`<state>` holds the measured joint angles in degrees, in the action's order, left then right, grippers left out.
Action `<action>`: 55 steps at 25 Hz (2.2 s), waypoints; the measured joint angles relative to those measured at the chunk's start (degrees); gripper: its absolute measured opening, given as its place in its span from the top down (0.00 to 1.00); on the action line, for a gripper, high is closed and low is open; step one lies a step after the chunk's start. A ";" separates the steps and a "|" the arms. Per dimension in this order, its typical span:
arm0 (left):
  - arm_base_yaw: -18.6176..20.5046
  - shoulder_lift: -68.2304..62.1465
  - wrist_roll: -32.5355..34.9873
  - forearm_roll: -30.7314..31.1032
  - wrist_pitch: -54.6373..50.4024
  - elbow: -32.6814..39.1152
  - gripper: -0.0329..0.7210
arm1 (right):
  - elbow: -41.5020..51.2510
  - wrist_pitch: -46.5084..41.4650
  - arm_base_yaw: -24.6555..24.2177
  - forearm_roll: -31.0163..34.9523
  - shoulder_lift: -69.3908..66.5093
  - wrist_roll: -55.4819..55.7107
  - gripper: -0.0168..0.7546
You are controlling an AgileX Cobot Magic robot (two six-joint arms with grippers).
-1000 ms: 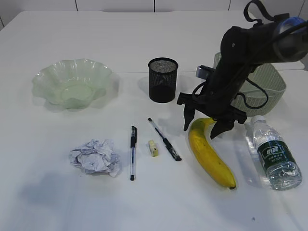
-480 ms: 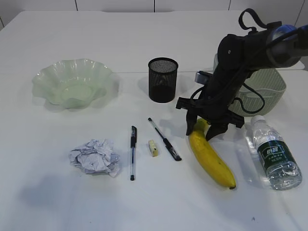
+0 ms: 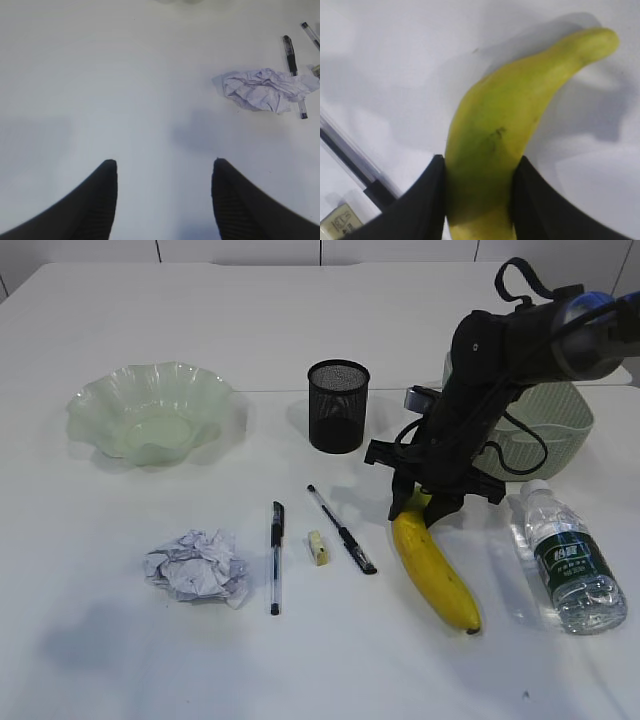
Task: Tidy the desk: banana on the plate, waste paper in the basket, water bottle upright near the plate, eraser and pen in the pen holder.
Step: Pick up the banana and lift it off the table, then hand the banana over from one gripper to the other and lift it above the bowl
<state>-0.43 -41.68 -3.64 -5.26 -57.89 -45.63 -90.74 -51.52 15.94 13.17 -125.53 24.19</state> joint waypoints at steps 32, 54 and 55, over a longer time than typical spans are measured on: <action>0.00 0.00 0.00 0.24 0.00 0.00 0.40 | 0.75 -5.85 0.09 2.43 11.25 -15.09 0.67; 0.00 0.00 0.35 -5.22 0.10 0.00 0.41 | 25.49 3.11 0.09 31.35 38.72 -42.13 0.67; 0.00 0.00 0.44 -5.55 0.10 0.00 0.41 | 25.49 3.09 0.09 33.74 39.17 -44.10 0.67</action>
<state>-0.43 -41.68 -3.20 -10.81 -57.79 -45.63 -65.25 -48.43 16.03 46.91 -86.36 -19.91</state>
